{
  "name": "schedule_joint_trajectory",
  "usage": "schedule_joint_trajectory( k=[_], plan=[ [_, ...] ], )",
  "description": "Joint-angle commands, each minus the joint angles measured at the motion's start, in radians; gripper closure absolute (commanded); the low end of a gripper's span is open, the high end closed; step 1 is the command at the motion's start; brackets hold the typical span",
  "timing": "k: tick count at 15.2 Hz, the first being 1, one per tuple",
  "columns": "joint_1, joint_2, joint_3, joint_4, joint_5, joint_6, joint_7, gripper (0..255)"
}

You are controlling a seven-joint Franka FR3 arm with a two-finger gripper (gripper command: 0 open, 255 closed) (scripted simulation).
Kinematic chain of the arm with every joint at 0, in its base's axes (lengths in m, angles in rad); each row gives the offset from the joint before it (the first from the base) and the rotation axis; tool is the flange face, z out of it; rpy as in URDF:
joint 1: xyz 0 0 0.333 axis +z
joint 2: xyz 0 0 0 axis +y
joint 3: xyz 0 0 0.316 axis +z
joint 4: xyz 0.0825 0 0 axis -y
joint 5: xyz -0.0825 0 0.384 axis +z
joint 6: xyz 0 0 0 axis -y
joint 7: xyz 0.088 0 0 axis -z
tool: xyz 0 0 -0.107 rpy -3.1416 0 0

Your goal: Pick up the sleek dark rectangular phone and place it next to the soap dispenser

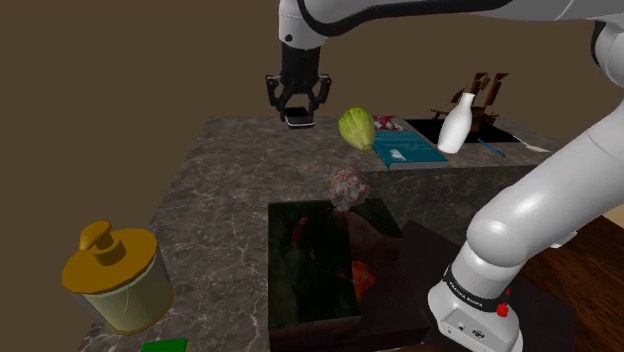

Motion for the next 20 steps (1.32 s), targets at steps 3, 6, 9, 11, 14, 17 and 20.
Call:
schedule_joint_trajectory(
  k=[3,6,9,11,14,17,20],
  plan=[
    [0.008,0.134,0.095,0.129,-0.059,-0.019,0.122,255],
    [0.026,0.249,0.162,0.241,-0.128,-0.047,0.218,255],
    [0.068,0.384,0.219,0.371,-0.220,-0.092,0.317,255],
    [0.116,0.482,0.244,0.472,-0.291,-0.133,0.379,255],
    [0.222,0.637,0.257,0.649,-0.400,-0.210,0.456,255],
    [0.274,0.699,0.250,0.715,-0.440,-0.231,0.481,255],
    [0.255,0.684,0.251,0.653,-0.430,-0.183,0.488,255]
  ],
)
